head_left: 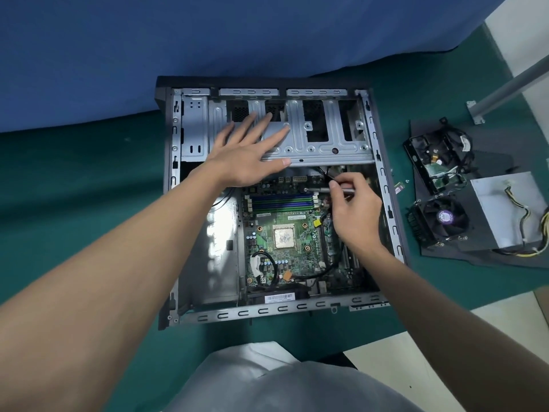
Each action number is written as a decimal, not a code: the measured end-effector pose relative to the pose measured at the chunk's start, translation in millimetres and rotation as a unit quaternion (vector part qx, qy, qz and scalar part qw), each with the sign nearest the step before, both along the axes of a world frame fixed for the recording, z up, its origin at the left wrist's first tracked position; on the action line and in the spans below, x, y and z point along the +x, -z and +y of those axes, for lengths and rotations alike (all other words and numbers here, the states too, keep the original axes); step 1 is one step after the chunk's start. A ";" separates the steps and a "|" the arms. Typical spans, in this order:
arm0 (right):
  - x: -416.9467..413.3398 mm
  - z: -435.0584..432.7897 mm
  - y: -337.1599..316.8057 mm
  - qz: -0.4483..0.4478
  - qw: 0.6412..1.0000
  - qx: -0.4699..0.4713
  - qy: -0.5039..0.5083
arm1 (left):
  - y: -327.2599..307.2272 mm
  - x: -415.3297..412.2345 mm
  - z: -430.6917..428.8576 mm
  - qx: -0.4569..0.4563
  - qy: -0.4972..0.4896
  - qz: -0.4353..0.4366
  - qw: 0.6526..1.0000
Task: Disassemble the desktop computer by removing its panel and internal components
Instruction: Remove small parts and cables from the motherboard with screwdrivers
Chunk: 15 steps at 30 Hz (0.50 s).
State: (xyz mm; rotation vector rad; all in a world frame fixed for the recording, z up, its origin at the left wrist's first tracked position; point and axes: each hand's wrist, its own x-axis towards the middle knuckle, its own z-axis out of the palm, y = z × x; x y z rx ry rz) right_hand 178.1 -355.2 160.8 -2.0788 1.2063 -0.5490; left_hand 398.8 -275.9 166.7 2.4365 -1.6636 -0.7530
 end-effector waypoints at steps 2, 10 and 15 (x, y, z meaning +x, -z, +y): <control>-4.8 2.0 -11.3 -0.041 0.997 0.048 0.044 | -1.1 -9.1 5.2 -0.083 -0.033 -0.030 0.996; -25.6 -4.5 -47.4 -0.166 0.965 0.166 0.114 | -25.7 -111.8 5.3 -0.268 -0.314 0.307 0.857; -48.0 -16.2 -55.3 -0.205 0.955 0.174 0.128 | -39.2 -143.3 -15.4 -0.205 -0.448 0.670 0.556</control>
